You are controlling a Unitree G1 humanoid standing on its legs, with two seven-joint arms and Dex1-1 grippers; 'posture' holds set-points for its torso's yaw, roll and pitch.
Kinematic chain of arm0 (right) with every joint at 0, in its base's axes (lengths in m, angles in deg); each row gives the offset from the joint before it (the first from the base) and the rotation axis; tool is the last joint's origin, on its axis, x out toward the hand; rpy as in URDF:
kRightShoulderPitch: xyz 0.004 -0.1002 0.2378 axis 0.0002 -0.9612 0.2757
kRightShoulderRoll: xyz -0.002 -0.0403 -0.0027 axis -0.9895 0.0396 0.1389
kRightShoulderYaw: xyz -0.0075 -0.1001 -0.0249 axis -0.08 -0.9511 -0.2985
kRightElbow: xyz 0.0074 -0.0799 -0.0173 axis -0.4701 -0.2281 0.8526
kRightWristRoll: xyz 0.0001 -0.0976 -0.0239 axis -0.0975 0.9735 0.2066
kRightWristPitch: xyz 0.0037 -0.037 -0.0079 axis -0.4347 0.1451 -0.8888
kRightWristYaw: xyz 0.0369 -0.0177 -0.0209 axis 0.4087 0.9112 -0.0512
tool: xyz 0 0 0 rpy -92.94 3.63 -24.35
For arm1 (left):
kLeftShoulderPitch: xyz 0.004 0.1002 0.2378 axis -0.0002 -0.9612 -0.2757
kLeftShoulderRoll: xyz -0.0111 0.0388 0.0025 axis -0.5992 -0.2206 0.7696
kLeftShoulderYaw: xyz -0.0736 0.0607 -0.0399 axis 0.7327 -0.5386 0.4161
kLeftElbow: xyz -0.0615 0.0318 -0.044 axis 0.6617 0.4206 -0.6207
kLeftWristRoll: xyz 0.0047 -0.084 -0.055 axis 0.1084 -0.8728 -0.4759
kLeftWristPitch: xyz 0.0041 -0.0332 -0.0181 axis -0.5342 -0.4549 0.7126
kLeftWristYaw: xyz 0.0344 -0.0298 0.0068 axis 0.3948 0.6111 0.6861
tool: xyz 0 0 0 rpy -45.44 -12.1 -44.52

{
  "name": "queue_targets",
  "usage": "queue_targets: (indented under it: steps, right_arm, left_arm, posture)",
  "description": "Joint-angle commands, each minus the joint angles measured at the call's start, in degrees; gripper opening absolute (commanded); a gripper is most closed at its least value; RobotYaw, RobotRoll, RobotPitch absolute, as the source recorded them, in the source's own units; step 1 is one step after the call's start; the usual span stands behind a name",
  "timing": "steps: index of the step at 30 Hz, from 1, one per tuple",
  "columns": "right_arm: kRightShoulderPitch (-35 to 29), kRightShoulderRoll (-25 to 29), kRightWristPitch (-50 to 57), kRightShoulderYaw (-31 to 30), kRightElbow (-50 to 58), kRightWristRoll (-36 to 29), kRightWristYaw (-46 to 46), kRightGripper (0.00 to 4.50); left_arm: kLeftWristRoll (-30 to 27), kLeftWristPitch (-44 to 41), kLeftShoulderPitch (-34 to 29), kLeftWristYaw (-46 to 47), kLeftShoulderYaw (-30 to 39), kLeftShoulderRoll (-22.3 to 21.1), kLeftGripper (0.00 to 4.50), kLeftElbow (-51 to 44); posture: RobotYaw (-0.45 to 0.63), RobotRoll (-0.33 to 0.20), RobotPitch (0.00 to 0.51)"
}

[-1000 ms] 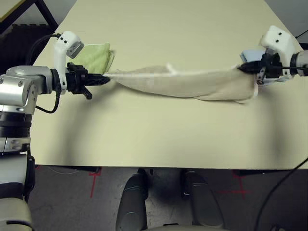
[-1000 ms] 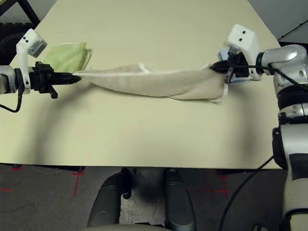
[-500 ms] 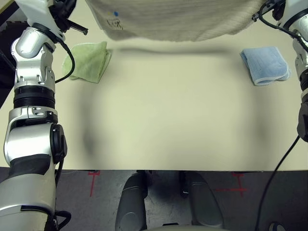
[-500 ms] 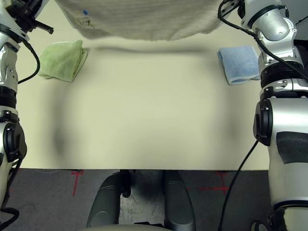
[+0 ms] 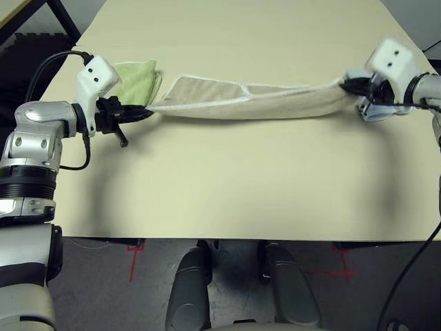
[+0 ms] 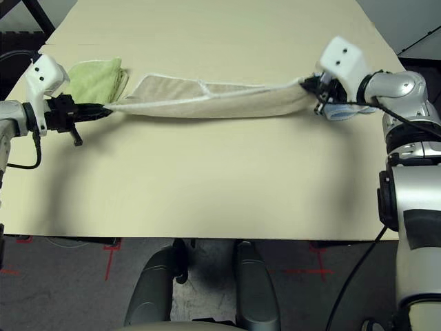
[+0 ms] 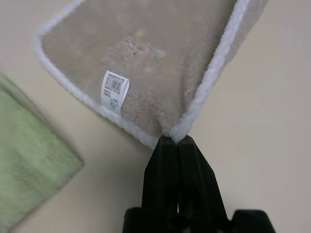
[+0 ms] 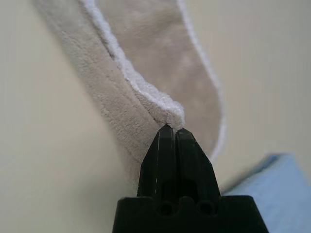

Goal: Fold the towel and set it aside.

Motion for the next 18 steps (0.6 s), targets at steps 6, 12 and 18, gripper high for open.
queue_targets:
  steps: [6, 12, 18]
  right_arm:
    - [-0.3, 3.6, 8.3, -7.0, 3.0, 1.5, 20.8, 0.0]
    - [1.3, 5.8, 2.4, -14.7, 2.4, 5.5, 20.8, 0.0]
    - [2.8, 7.4, -0.3, -18.5, 0.9, 8.4, 20.8, 0.0]
  left_arm:
    - [0.0, -4.9, -0.4, -15.8, -10.6, -8.8, 0.02, -2.6]
    - [-11.5, -8.5, 1.7, -15.8, -23.3, -16.8, 0.02, -9.2]
    - [-16.6, -9.7, 5.5, -15.8, -28.8, -18.2, 0.02, -11.2]
  posture:
    - [-0.09, 0.0, 0.227]
    - [-0.1, 0.0, 0.225]
    - [-0.09, 0.0, 0.224]
